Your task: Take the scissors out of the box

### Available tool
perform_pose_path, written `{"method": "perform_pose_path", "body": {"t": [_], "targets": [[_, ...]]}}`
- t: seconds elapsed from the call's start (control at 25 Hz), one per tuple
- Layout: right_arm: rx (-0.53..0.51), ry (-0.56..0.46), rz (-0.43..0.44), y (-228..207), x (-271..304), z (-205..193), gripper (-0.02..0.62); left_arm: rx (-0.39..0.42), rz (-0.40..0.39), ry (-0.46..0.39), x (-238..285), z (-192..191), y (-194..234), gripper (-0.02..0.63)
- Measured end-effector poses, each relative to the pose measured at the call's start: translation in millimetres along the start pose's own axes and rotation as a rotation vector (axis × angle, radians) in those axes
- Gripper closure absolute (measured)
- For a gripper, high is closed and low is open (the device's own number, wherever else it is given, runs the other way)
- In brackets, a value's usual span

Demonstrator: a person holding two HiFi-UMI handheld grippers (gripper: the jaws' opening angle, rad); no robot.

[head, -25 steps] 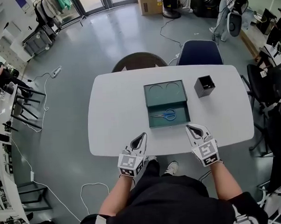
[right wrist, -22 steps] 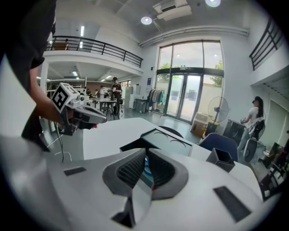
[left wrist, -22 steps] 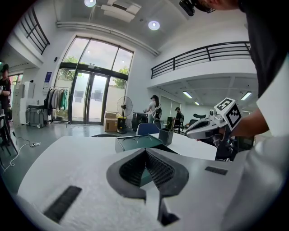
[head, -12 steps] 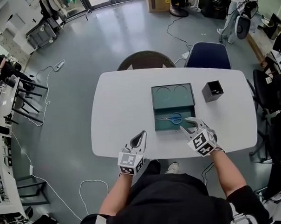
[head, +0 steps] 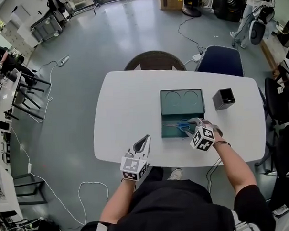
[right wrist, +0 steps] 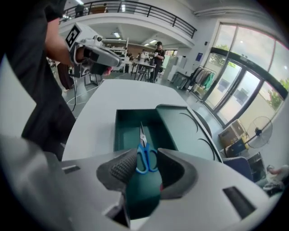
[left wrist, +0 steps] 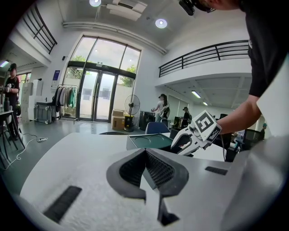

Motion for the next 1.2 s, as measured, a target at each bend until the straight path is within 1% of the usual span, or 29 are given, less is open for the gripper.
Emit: {"method": "perform_pose_path", "body": {"t": [0.12,0.24,0.4,0.52,0.76,0.88,1.04,1.2], "targets": [[-0.073,0.048,0.051,0.9,16.8,-4.0,0.448,-0.009,0.012,-0.003,0.5,0.0,6.2,0.595],[-0.119,0.086,0.1,2.2,30.8,-8.6,0.448,-0.014,0.032,-0.002,-0.8,3.6,11.2,0.595],[-0.143,0.124,0.17,7.2,45.8,-12.2,0.44,-0.021,0.045,-0.006,-2.7,2.5,21.4,0.595],[-0.149,0.148,0.206,11.6,54.4,-16.6,0.439,-0.025,0.048,-0.007,-4.7,-0.6,26.0,0.595],[-0.169,0.174,0.23,12.5,67.0,-22.2,0.44,-0.043,0.072,-0.003,-5.3,-3.3,32.9,0.595],[-0.185,0.185,0.251,16.5,71.7,-24.3,0.468,-0.046,0.075,0.001,-4.9,-6.1,35.2,0.595],[-0.166,0.181,0.279,18.5,66.8,-17.2,0.497,-0.047,0.067,-0.005,-6.1,-5.5,36.1,0.595],[-0.151,0.186,0.272,19.3,66.5,-16.6,0.502,-0.042,0.07,-0.006,-4.9,1.3,34.7,0.595]]}}
Point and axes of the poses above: the fingertips, and each gripper's own axes: x forward along the fingers, y to its left, z out of its top, the point moved 1 cm from there along -x, backward along the fingers, and after that the axes turned 11 degrees about -x, right-handed, at the moved point
